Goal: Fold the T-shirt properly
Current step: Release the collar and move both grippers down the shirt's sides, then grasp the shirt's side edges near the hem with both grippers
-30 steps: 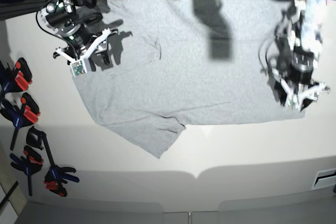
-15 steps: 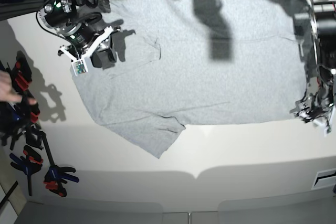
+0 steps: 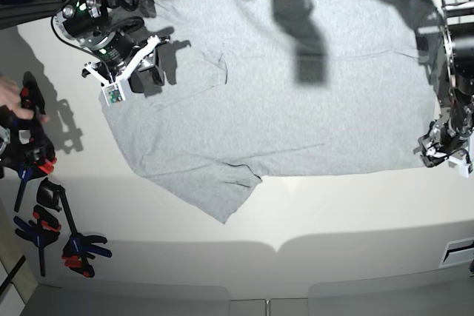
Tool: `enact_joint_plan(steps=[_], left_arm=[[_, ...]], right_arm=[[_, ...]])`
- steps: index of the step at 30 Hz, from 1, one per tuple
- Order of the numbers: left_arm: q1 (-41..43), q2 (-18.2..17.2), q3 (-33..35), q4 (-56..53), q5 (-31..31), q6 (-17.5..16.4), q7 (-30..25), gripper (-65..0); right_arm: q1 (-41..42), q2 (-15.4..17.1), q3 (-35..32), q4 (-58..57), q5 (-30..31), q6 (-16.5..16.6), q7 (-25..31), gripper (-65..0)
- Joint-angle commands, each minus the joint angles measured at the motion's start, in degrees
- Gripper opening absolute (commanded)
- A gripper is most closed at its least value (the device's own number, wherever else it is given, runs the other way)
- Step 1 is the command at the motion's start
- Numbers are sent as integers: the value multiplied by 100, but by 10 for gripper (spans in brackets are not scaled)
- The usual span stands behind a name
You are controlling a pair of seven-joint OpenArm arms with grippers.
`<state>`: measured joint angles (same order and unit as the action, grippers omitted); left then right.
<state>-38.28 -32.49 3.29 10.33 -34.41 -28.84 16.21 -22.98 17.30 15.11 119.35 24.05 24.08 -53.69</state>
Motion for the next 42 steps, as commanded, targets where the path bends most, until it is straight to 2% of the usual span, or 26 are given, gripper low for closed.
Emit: enact_joint_plan(steps=[1, 3, 11, 13, 16, 17, 20, 23, 27, 34, 36, 39, 42], left_arm=[[-61, 35, 2, 17, -31, -264, 238, -338], [-61, 94, 2, 20, -59, -426, 240, -338], [-61, 195, 2, 92, -37, -442, 234, -355], [-61, 197, 2, 107, 31, -442, 205, -424], [-59, 199, 2, 107, 28, -442, 59, -618], [-61, 199, 2, 107, 26, -442, 24, -650], [-76, 199, 2, 107, 26, -442, 2, -650], [-76, 199, 2, 107, 26, -442, 2, -650], [-76, 197, 2, 107, 26, -442, 42, -650], [-79, 199, 2, 107, 24, -442, 42, -650], [-76, 199, 2, 107, 26, -439, 46, -650], [-74, 199, 2, 107, 26, -439, 48, -650], [-74, 199, 2, 107, 26, -439, 48, -650]], right_arm=[[28, 63, 24, 107, 63, 15, 129, -395], [31, 63, 24, 107, 63, 15, 131, -395], [68, 63, 26, 107, 61, 15, 138, -395], [188, 63, 26, 107, 57, 13, 133, -396], [516, 63, 26, 107, 61, 0, 114, -396], [669, 61, 24, 105, 61, -17, 114, -396], [1250, 63, 24, 63, 35, -57, 140, -396], [1928, 61, 24, -396, -28, -59, 422, -396], [3025, 63, 24, -1998, -459, -61, 483, -396], [5622, 81, 24, -6131, -1130, 79, 186, -396], [6376, 81, 24, -7344, -1342, 116, 358, -396], [7348, 76, 24, -9084, -2000, 170, 793, -396], [7903, 74, 24, -10306, -2566, 164, 1143, -396]])
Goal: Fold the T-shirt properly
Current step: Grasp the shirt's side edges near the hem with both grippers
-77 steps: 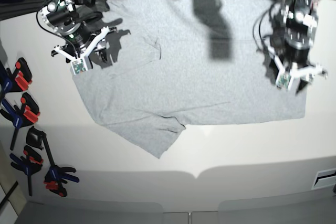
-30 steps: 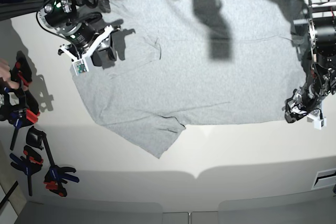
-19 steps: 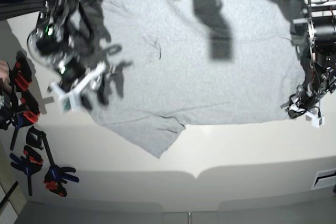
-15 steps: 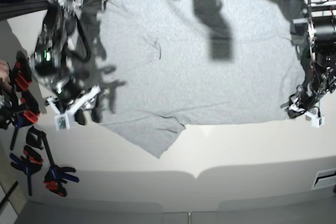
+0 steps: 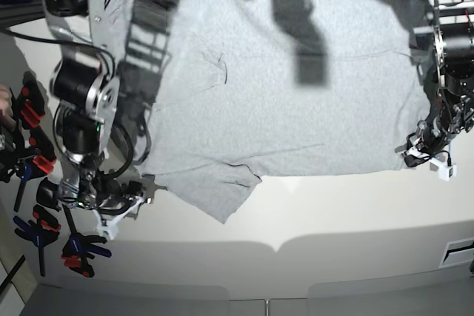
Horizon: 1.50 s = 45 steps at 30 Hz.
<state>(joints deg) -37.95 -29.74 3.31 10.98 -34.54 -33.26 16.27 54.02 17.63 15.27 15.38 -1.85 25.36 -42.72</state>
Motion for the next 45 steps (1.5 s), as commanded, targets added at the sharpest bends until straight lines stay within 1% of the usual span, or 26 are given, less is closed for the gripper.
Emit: enact_joint_plan(steps=[1, 4, 7, 10, 11, 14, 15, 17, 24, 28, 31, 34, 38, 40, 43, 44, 45], left_arm=[[-107, -76, 0, 42, 39, 2, 42, -650], [-109, -76, 0, 42, 39, 2, 39, -650], [-105, -76, 0, 42, 39, 2, 42, -650], [-109, -76, 0, 42, 39, 2, 37, -650], [-109, -76, 0, 42, 39, 2, 33, -650], [-109, -76, 0, 42, 39, 0, 33, -650], [-109, -76, 0, 42, 39, 0, 33, -650], [-122, -83, 0, 42, 39, 0, 33, -650], [-160, -85, 0, 76, 39, 4, -37, -650], [-192, -98, 0, 385, 42, 7, -26, -650], [-223, -94, 0, 774, 42, 92, 142, -650], [-221, -94, 0, 1231, 42, 87, 407, -650], [-221, -94, 0, 1648, 39, 90, 699, -650], [-221, -94, 0, 1725, 42, 90, 813, -650], [-201, -92, 0, 1725, 42, 90, 879, -650], [-186, -94, 0, 1725, 42, 90, 883, -650], [-184, -94, 0, 1725, 42, 90, 885, -650]], right_arm=[[282, 31, 9, -155, -63, 35, 107, -396], [254, -20, 9, -472, -149, -11, 81, -396], [37, -83, 9, -474, -356, -87, -13, -396], [-157, -101, 9, -474, -372, -149, -20, -397], [-203, -103, 9, -474, -354, -157, -31, -411], [-299, -96, 9, -474, -356, -157, -114, -498], [-306, -98, 9, -474, -356, -157, -125, -540], [-291, -96, 9, -466, -354, -155, -109, -650], [-133, -96, 9, -192, -356, -136, -33, -650], [94, -94, 9, -149, -356, -138, 11, -650], [313, -96, 9, -149, -352, -136, 33, -650], [509, -94, 9, -144, -247, -125, 20, -650], [649, -94, 9, -144, 74, 146, -118, -650], [660, -90, 9, -144, 72, 282, -168, -650], [645, -46, 9, -144, -35, 297, -133, -650], [643, -35, 9, -144, -144, 293, -4, -650], [636, -15, 9, -144, -258, 289, 133, -599]])
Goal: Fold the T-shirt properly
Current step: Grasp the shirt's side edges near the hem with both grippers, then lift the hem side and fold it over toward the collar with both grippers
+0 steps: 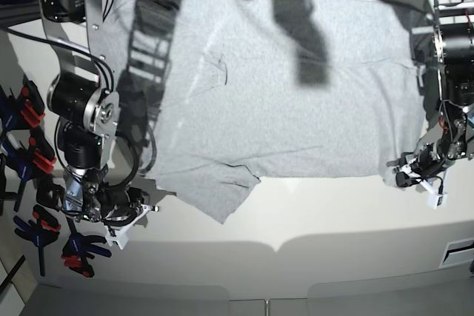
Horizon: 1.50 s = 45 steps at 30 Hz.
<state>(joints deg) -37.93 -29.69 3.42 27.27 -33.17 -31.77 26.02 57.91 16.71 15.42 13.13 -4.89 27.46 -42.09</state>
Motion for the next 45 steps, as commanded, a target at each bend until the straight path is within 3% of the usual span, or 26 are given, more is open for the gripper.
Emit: enact_joint_plan(steps=[1, 4, 6, 15, 21, 25, 28, 33, 36, 45], left_arm=[[-186, -96, -11, 96, -96, -59, -48, -650], [-188, -101, -11, 96, -96, -59, 57, -650], [-186, -98, -11, 96, -96, -59, 57, -650], [-175, -94, -11, 96, -101, -59, -39, -650], [-170, -98, -11, 96, -96, -61, -31, -650], [-170, -98, -11, 96, -96, -61, -24, -650], [-170, -96, -11, 96, -96, -61, -9, -650], [-173, -96, -11, 96, -96, -61, -9, -650], [-173, -96, -11, 96, -96, -61, -11, -650], [-175, -98, -11, 96, -96, -63, -11, -650]], right_arm=[[236, 111, -7, 81, 35, 76, 142, -521], [188, 254, -7, 79, 177, 74, 313, -317], [114, 352, -7, 79, 232, 42, 345, -252], [-938, 374, -7, 79, 297, 17, 442, -249], [-1156, 245, -7, 79, 822, 555, 433, -250], [-1097, 138, -7, 79, 850, 610, 299, -250], [-1078, 103, -7, 79, 850, 621, 160, -311], [-1023, 109, -7, 94, 855, 584, 131, -541], [-946, 107, -7, 225, 852, 385, 129, -631], [-702, 107, -7, 660, 826, 365, 66, -650]])
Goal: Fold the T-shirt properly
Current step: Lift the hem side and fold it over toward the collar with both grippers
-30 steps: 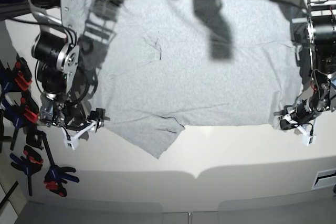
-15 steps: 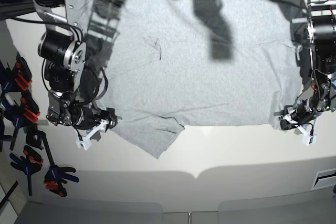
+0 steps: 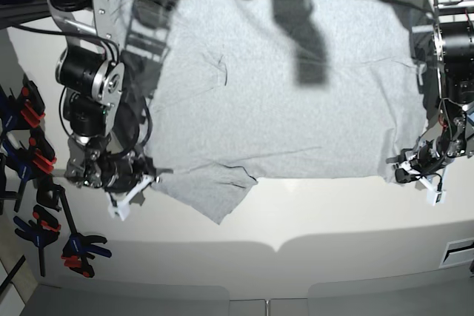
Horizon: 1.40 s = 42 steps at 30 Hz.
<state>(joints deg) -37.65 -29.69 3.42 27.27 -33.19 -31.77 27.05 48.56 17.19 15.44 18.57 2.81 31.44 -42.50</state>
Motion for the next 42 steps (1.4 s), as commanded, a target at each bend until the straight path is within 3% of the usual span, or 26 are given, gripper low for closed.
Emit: enact_joint_plan(steps=[1, 10, 12, 15, 17, 20, 27, 35, 38, 42], left_arm=[[-203, -98, -11, 96, -94, -66, -116, -650], [-348, -184, -11, 96, -81, -68, -111, -650], [-339, -234, -11, 96, -83, -66, -109, -650], [-310, -343, -11, 96, -103, -136, 9, -650], [-269, -457, -11, 96, -275, -306, 118, -650], [-31, -699, -13, 221, -1032, -391, 302, -650], [1296, -968, -306, 1475, -1298, -389, 518, -650], [3300, -734, -1751, 4164, -1296, -382, 850, -650], [3930, -579, -2288, 5040, -1296, -192, 1010, -650], [4516, -420, -2492, 5615, -1296, -190, 1021, -650]], right_arm=[[264, 59, -9, 136, 57, -28, 103, -650], [367, 59, -9, 682, 83, 31, -48, -650], [363, 76, -9, 793, 201, 160, -136, -650], [358, 120, -9, 968, 581, 610, -304, -650], [310, 142, -9, 1185, 855, 785, -461, -650], [85, 170, -9, 1766, 1167, 856, -811, -650], [-1123, 236, -7, 3613, 1609, 856, -1113, -650], [-2632, 280, 24, 5357, 1735, 715, -1309, -650], [-3073, 262, 118, 5786, 1731, 621, -1305, -650], [-3348, 262, 273, 5936, 1711, 603, -1360, -650]])
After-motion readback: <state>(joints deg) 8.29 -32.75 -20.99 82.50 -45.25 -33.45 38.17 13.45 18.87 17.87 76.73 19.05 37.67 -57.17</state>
